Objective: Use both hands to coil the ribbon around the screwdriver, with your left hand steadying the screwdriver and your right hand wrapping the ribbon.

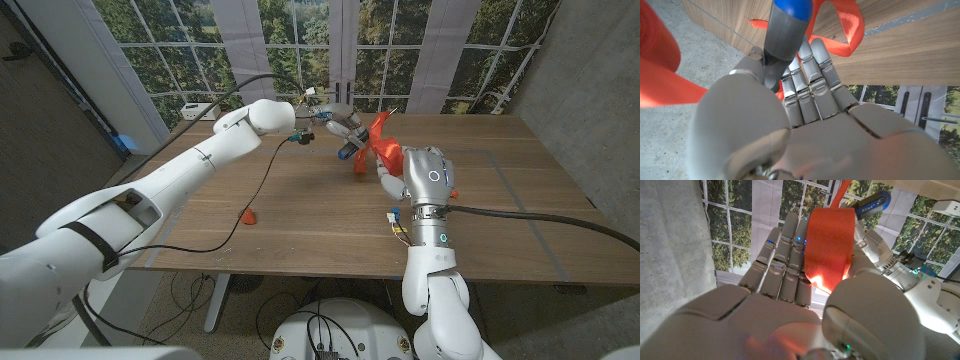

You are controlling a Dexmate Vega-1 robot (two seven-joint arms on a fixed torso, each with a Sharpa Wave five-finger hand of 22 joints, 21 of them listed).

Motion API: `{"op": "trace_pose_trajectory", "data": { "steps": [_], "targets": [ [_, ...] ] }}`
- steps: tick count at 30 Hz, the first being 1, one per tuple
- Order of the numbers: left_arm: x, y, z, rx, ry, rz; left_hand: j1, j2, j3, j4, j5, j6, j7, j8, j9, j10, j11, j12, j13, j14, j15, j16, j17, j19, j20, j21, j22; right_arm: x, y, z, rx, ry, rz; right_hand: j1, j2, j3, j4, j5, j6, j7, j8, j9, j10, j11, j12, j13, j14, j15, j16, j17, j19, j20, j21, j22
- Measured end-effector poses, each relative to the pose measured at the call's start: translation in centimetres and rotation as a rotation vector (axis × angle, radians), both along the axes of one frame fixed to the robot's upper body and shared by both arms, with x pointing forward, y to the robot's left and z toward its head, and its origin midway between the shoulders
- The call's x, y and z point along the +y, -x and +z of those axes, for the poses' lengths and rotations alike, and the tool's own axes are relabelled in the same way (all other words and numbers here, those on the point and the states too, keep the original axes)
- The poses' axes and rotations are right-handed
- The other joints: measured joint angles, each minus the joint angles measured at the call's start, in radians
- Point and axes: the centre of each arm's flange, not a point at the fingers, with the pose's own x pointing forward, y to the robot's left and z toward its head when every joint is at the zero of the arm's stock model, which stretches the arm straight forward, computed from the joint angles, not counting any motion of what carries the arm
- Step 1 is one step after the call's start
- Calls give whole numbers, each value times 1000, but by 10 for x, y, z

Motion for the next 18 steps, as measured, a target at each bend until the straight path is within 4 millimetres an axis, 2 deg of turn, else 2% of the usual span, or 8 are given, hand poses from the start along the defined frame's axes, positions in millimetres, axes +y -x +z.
{"op": "trace_pose_trajectory", "data": {
  "steps": [7,18],
  "targets": [
    [-5,3,9,2,-11,-8,0,0,0,0,-2,0,0,-1,-1,1,-1,-1,0,0,0,0,-1,0,0,0,0,-11,-14,-28,92,-24,-46,0,0,0,0,0,0,0,0,0,0,0,-1,-4,3,1,0,0,0,0,0,0],
    [-10,8,17,10,-22,-27,0,0,0,0,-3,0,0,-7,5,1,-1,-7,-1,0,0,-2,-1,0,0,0,0,-29,-34,-54,193,-64,-124,5,-5,2,2,-2,0,0,0,0,0,0,-2,-2,3,1,-5,0,0,0,0,0]
  ]
}}
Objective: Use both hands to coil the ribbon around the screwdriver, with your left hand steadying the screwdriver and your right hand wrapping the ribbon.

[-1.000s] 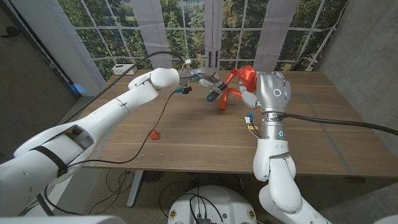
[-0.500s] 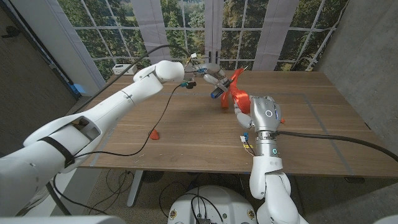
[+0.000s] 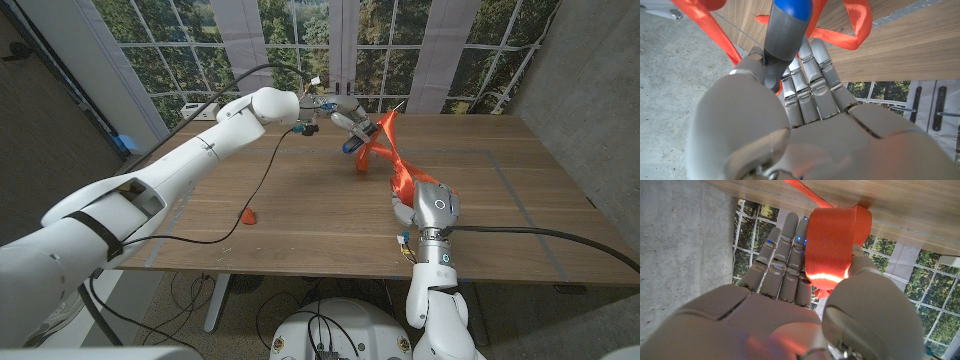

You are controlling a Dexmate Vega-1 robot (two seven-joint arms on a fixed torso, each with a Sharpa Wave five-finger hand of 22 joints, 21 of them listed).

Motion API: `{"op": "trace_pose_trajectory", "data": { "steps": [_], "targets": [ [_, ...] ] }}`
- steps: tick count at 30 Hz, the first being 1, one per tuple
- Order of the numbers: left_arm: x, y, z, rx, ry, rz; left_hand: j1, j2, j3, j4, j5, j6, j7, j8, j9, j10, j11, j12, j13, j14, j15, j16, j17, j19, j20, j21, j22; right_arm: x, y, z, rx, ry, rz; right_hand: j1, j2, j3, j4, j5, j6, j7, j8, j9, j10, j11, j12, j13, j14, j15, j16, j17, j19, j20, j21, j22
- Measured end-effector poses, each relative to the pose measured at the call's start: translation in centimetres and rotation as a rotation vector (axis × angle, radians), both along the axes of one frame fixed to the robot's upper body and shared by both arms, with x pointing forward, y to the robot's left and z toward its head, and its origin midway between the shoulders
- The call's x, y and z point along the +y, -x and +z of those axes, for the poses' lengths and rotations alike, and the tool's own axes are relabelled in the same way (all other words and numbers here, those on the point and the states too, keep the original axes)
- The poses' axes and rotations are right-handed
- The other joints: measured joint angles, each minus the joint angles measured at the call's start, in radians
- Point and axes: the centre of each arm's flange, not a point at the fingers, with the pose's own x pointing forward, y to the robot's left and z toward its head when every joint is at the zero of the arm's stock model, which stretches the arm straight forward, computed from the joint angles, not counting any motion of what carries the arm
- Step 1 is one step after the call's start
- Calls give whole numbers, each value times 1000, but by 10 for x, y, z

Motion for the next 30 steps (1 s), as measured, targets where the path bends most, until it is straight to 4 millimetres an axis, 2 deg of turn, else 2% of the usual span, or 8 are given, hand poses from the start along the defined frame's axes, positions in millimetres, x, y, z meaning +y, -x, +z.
{"op": "trace_pose_trajectory", "data": {
  "steps": [10,16,19,23,30],
  "targets": [
    [-1,6,7,28,-23,-29,0,0,2,0,-1,5,-1,-4,5,0,0,0,2,0,0,-2,0,0,0,0,0,-24,-30,-24,116,-34,-107,0,0,1,1,3,0,0,0,0,0,0,0,-2,0,0,0,0,0,0,0,0],
    [0,7,8,46,-36,-39,0,0,2,-1,-1,5,-1,-5,5,0,0,-1,3,0,0,6,0,0,0,0,0,-37,-42,-31,160,-58,-156,0,0,1,1,3,1,1,0,0,0,0,0,-3,1,1,0,0,0,0,0,0],
    [-2,9,7,66,-40,-64,0,0,2,-1,-1,5,-1,-5,5,0,0,-1,5,0,0,6,0,0,0,0,0,-46,-51,-23,147,-55,-183,0,0,1,1,3,1,1,0,0,0,0,0,-3,1,1,0,0,0,0,0,0],
    [-2,12,5,87,-51,-105,0,0,2,-1,-1,5,-1,-8,4,0,0,-1,5,0,0,6,0,0,0,0,0,-51,-58,-23,155,-55,-204,0,0,1,1,3,1,1,0,0,0,0,0,-4,1,1,0,0,0,0,0,0],
    [-2,20,6,121,-53,-185,0,0,2,-1,-3,5,-1,-9,4,0,0,-1,5,0,0,6,0,0,0,0,0,-62,-79,-1,115,-33,-237,0,0,1,1,3,1,1,0,0,5,5,0,-5,1,1,0,0,0,0,0,0]
  ]
}}
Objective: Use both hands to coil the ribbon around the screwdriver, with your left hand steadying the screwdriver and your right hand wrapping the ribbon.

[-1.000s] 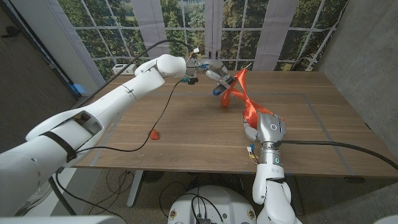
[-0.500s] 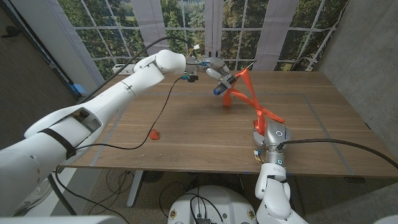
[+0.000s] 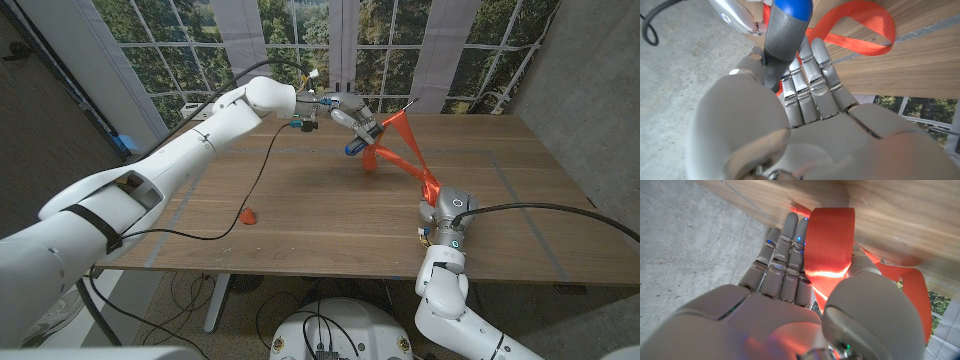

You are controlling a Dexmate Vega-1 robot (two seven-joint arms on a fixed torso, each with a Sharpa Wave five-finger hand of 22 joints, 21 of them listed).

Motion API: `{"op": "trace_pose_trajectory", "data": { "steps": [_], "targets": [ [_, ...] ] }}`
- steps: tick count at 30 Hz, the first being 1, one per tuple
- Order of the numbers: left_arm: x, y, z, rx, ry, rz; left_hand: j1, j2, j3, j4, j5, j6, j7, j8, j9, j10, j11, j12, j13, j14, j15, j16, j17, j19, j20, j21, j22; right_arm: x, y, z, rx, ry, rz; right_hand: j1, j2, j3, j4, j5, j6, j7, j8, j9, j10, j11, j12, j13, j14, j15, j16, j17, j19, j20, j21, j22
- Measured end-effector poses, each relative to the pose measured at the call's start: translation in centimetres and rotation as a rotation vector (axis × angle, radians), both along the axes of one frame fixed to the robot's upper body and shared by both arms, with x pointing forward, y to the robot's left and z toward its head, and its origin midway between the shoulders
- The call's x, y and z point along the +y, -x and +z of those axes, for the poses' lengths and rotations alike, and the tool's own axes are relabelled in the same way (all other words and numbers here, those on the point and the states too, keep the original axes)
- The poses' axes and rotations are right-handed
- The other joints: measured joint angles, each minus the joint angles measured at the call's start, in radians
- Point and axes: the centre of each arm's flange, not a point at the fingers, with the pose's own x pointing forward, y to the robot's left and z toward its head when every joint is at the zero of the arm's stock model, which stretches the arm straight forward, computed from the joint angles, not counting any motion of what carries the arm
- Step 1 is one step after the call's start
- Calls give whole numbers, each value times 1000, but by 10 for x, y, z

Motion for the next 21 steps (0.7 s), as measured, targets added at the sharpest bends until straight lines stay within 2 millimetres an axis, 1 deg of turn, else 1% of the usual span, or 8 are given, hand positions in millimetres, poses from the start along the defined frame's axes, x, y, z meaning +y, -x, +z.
{"op": "trace_pose_trajectory", "data": {
  "steps": [7,8,10,13,14,18,20,21],
  "targets": [
    [0,6,-3,32,-10,-55,0,0,0,0,4,0,0,-3,1,0,0,-7,2,0,0,0,0,0,0,0,0,0,-19,20,-19,38,1,0,0,0,0,-1,0,0,0,0,0,0,3,3,0,0,0,1,0,0,0,0],
    [-1,8,-4,40,-17,-70,0,0,0,0,4,0,0,-3,2,0,0,-7,2,0,0,0,0,0,0,0,0,0,-19,20,-19,39,1,0,0,0,0,-1,0,0,0,0,0,0,4,4,0,0,0,4,0,0,0,0],
    [0,10,-5,50,-26,-83,0,0,0,0,4,0,0,-3,5,0,0,-7,2,0,0,0,0,0,0,0,0,-1,-26,29,-29,56,-2,0,0,-1,-1,-1,0,0,0,0,0,0,4,5,0,0,0,5,0,0,0,0],
    [0,12,-6,55,-36,-96,0,0,0,0,4,0,0,-4,6,4,4,-7,2,0,0,0,0,0,0,0,0,-1,-31,38,-38,69,-3,0,0,-1,-1,-1,0,0,0,0,0,0,4,5,0,0,0,5,0,0,0,0],
    [0,14,-7,59,-43,-103,0,0,0,0,4,0,0,-4,6,4,4,-7,2,0,0,0,0,0,0,0,0,-1,-34,44,-44,77,-2,0,0,-1,-1,-1,0,0,0,0,0,0,4,5,0,0,0,6,0,0,0,0],
    [1,17,-9,67,-61,-118,0,0,0,0,4,0,0,-6,6,4,4,-7,4,0,0,-1,0,0,0,0,0,-1,-42,58,-52,98,-1,0,0,-1,-1,0,0,0,0,0,0,0,4,5,0,0,0,10,0,0,0,0],
    [2,19,-11,74,-70,-125,0,0,0,0,4,0,0,-6,6,4,4,-7,5,0,0,-1,0,0,0,4,0,0,-47,68,-60,114,3,5,-5,-1,-1,4,0,0,0,0,0,0,4,5,0,0,0,14,0,0,0,0],
    [2,20,-12,76,-74,-127,0,0,0,0,4,0,0,-7,6,4,4,-7,5,0,0,-1,0,0,0,4,0,1,-47,68,-58,116,5,5,-5,-1,-1,4,0,0,0,0,0,0,4,5,0,0,0,13,0,0,0,0]
  ]
}}
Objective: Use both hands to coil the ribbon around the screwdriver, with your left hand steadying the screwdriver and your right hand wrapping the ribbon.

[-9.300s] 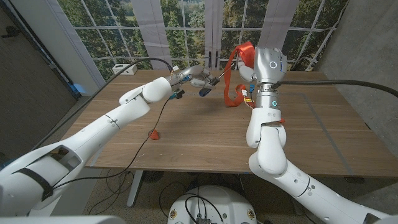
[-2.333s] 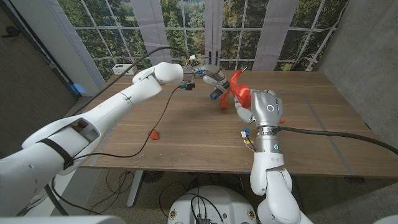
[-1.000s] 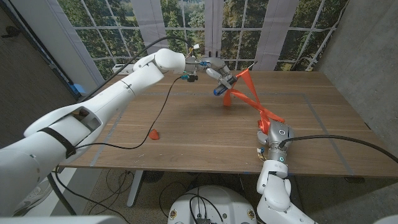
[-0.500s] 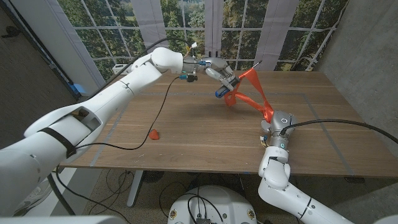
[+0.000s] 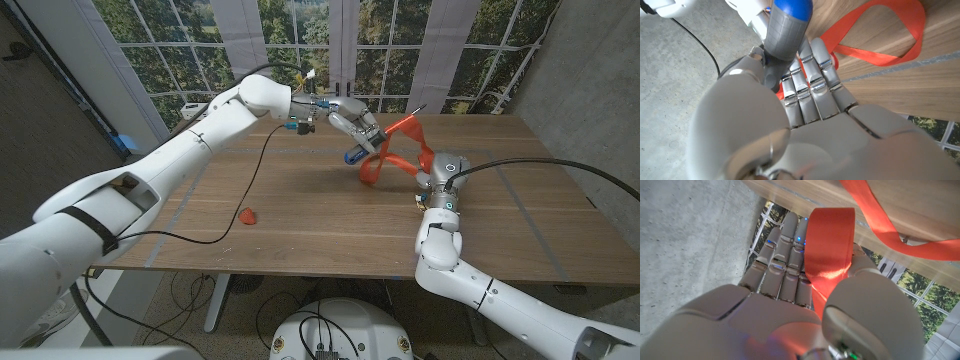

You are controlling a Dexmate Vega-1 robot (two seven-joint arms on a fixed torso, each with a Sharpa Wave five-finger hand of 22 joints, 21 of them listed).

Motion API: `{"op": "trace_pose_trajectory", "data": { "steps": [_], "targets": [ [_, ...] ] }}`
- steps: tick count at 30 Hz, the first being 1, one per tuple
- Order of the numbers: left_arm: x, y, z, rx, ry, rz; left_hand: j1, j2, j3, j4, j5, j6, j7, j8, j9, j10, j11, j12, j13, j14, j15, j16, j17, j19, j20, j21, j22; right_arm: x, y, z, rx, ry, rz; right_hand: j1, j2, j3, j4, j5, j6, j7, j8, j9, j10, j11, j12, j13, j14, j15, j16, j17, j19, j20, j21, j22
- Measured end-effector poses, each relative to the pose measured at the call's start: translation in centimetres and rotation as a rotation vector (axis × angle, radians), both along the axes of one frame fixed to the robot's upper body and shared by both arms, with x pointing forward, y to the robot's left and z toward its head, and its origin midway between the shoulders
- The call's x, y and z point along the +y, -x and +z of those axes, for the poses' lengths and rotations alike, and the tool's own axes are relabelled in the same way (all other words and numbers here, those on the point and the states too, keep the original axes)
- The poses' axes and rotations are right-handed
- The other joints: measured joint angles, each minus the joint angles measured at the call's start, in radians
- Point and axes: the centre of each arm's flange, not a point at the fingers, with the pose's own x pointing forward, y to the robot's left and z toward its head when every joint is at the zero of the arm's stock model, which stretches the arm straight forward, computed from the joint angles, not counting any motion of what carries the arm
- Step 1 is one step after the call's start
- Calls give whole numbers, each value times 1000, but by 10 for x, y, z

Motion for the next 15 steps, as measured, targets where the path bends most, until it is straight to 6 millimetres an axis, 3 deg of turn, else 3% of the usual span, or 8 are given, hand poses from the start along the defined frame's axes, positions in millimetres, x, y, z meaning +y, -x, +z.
{"op": "trace_pose_trajectory", "data": {
  "steps": [15],
  "targets": [
    [7,6,-18,45,-61,-41,0,0,0,0,0,6,5,-5,4,0,0,-2,1,0,0,-2,0,0,0,0,0,23,-20,62,-61,136,53,0,0,1,1,0,0,0,0,0,0,0,0,0,0,0,0,-2,0,0,0,0]
  ]
}}
